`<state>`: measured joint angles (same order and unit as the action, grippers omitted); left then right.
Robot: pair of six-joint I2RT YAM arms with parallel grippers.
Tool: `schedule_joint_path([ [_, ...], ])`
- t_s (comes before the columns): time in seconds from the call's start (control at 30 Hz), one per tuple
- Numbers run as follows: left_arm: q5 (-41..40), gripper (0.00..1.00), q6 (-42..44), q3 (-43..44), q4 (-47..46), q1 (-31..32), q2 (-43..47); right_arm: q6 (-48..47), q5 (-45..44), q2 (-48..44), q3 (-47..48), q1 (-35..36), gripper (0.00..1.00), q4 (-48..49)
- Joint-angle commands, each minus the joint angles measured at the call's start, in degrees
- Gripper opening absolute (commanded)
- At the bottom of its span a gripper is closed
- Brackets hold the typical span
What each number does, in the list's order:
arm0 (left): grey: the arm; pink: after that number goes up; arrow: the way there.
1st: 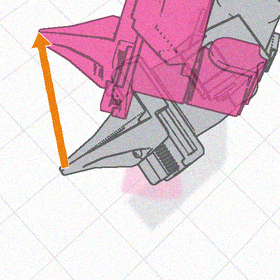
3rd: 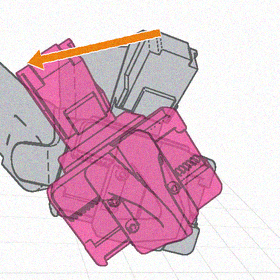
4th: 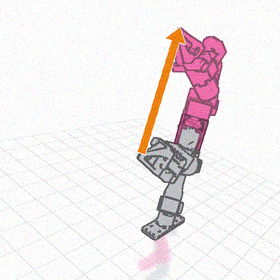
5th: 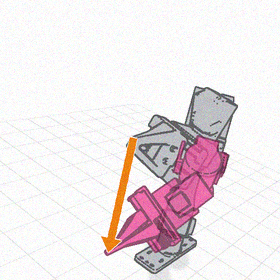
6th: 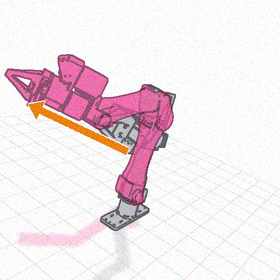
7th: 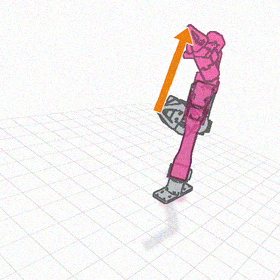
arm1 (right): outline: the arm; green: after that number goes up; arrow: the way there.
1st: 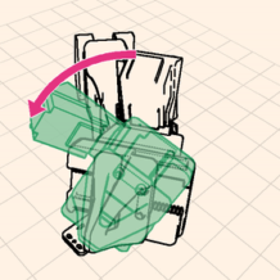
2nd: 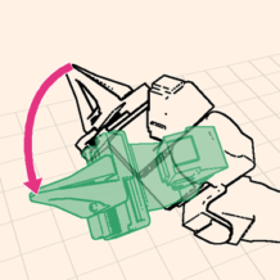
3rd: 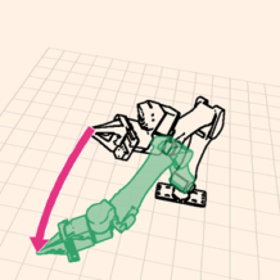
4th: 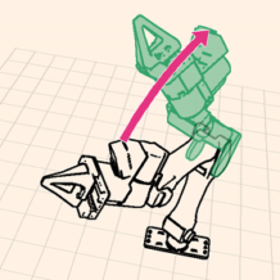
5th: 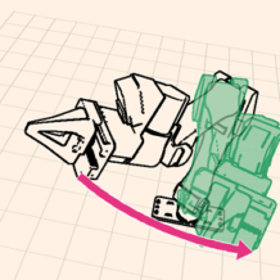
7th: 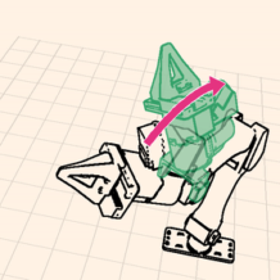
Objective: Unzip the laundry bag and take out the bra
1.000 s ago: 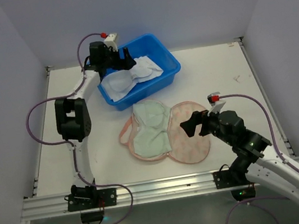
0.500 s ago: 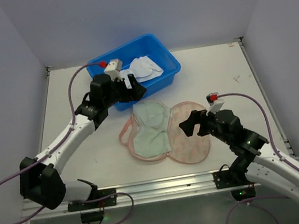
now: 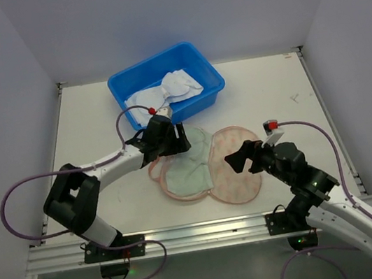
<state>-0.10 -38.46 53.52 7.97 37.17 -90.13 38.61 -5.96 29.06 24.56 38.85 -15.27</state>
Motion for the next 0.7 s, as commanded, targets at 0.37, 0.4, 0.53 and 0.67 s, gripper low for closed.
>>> schedule_joint_path([
  [0.37, -5.88, 0.54, -5.31, 3.00, -2.87, 0.27, -9.19, 1.12, 1.03, -4.09, -0.74, -0.27, 0.99, -0.99],
  [0.4, -5.79, 0.51, -5.49, 2.91, -3.13, 0.27, -9.28, 1.20, 1.03, -4.18, -0.82, -0.18, 0.99, -1.08],
  [0.53, -5.35, 0.30, -5.93, 2.29, -4.01, 0.54, -9.19, 0.85, 1.12, -4.45, -0.83, -0.27, 0.99, -1.61],
  [0.67, -5.18, 0.04, -5.31, 2.12, -4.01, 1.24, -7.09, 0.59, 0.95, -4.80, -0.74, -0.18, 0.99, -2.22],
])
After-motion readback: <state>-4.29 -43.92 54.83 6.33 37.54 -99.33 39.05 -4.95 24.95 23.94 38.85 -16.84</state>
